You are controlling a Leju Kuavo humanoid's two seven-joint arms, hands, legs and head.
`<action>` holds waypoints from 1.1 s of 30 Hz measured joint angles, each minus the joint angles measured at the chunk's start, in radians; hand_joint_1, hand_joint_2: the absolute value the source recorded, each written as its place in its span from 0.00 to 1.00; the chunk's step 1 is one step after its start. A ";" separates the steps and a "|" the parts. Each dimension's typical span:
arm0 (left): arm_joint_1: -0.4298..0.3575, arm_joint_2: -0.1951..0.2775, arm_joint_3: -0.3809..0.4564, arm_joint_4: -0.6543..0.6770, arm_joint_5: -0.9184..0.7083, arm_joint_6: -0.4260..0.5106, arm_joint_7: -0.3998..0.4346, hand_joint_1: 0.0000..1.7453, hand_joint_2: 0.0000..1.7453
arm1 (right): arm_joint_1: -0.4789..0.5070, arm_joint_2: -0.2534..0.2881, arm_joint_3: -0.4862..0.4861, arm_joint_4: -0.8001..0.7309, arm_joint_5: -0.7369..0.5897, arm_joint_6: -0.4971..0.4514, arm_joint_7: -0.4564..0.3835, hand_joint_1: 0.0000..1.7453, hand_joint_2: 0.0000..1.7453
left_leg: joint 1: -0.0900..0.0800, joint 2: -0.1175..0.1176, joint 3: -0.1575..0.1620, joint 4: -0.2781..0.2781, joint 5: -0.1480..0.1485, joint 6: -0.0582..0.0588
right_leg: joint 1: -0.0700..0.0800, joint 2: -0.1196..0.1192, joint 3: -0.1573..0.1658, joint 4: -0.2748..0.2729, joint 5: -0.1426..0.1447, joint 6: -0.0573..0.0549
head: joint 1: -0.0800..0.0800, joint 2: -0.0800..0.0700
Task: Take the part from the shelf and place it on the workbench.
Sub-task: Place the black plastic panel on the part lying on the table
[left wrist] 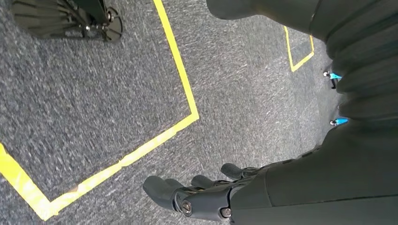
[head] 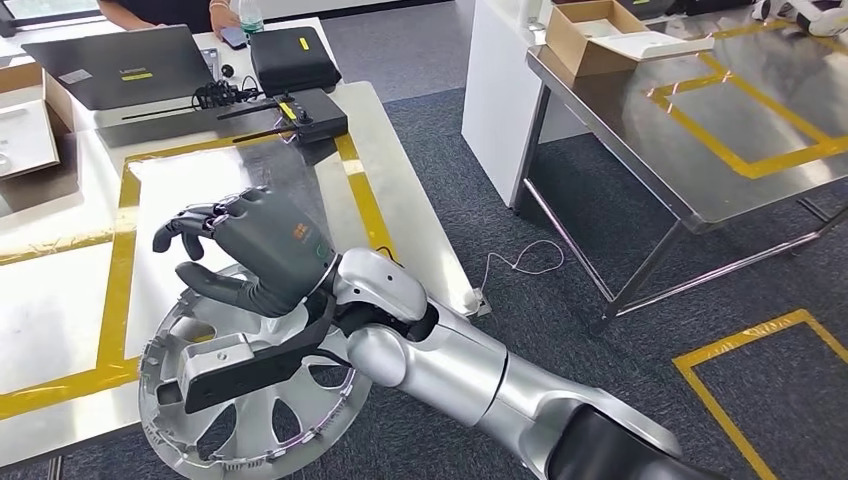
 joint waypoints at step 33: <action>-0.004 0.005 0.015 0.001 -0.014 -0.008 0.023 0.00 0.00 | -0.007 0.000 -0.002 -0.001 -0.028 0.003 0.020 0.00 0.00 | -0.001 0.000 0.004 -0.009 0.005 0.000 | -0.003 0.000 0.003 -0.010 0.004 0.038 | 0.000 0.000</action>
